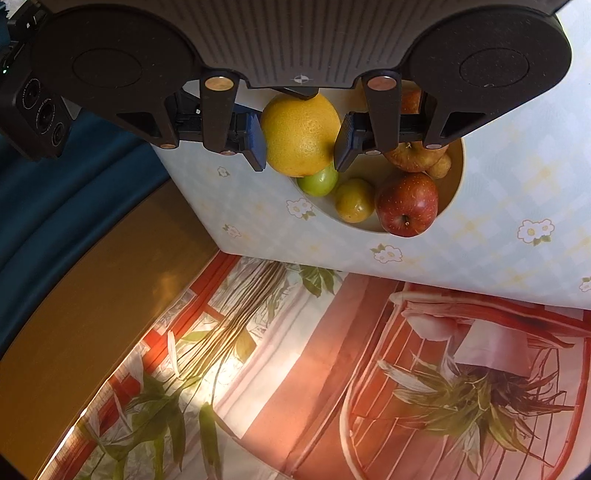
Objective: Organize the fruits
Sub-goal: 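Lift and carry the lemon and grapefruit onto the plate with both grippers, then open both grippers to release the fruit and withdraw from the plate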
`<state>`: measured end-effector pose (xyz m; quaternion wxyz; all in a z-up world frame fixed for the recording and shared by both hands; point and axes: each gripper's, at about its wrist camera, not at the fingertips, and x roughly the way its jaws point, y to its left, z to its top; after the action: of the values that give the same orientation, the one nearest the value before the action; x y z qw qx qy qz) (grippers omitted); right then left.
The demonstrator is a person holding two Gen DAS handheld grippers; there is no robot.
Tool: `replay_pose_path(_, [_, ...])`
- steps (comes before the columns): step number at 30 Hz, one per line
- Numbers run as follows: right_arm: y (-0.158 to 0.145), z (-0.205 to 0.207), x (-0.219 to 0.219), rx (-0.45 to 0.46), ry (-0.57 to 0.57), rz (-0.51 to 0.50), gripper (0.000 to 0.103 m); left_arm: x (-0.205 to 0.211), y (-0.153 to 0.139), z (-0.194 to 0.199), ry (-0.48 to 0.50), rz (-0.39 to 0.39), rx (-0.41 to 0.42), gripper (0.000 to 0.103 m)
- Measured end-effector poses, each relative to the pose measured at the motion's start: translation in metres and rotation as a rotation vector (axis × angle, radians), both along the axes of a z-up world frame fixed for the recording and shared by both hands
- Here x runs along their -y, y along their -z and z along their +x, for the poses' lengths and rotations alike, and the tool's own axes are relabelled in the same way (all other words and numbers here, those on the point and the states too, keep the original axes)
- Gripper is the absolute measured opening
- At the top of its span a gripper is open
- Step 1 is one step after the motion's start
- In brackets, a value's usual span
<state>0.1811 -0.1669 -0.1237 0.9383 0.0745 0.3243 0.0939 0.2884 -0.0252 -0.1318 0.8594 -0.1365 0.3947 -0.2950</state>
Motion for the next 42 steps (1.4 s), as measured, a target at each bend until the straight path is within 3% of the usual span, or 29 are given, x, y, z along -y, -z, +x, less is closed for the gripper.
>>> replay_pose_path(7, [0.032,0.036,0.015,-0.071,0.016,0.032,0.045,0.009,0.028,0.035,-0.021,0.053,-0.072,0.042])
replay_pose_path(16, [0.054,0.056,0.021,-0.106,0.051,0.071,0.044,0.018,0.04,0.053,-0.029,0.116,-0.087,0.041])
replay_pose_path(20, [0.055,0.058,0.027,-0.086,0.081,0.113,0.044,0.018,0.038,0.051,-0.021,0.125,-0.068,0.041])
replay_pose_path(32, [0.051,0.065,0.015,-0.081,0.102,0.062,0.045,-0.005,0.006,0.034,-0.077,0.082,0.03,0.041])
replay_pose_path(36, [0.046,0.06,0.013,-0.067,0.131,0.043,0.045,-0.015,0.0,0.02,-0.096,0.108,0.064,0.041])
replay_pose_path(42, [0.037,0.035,0.018,-0.033,0.161,0.094,0.045,-0.034,-0.006,-0.003,-0.138,0.152,0.108,0.041])
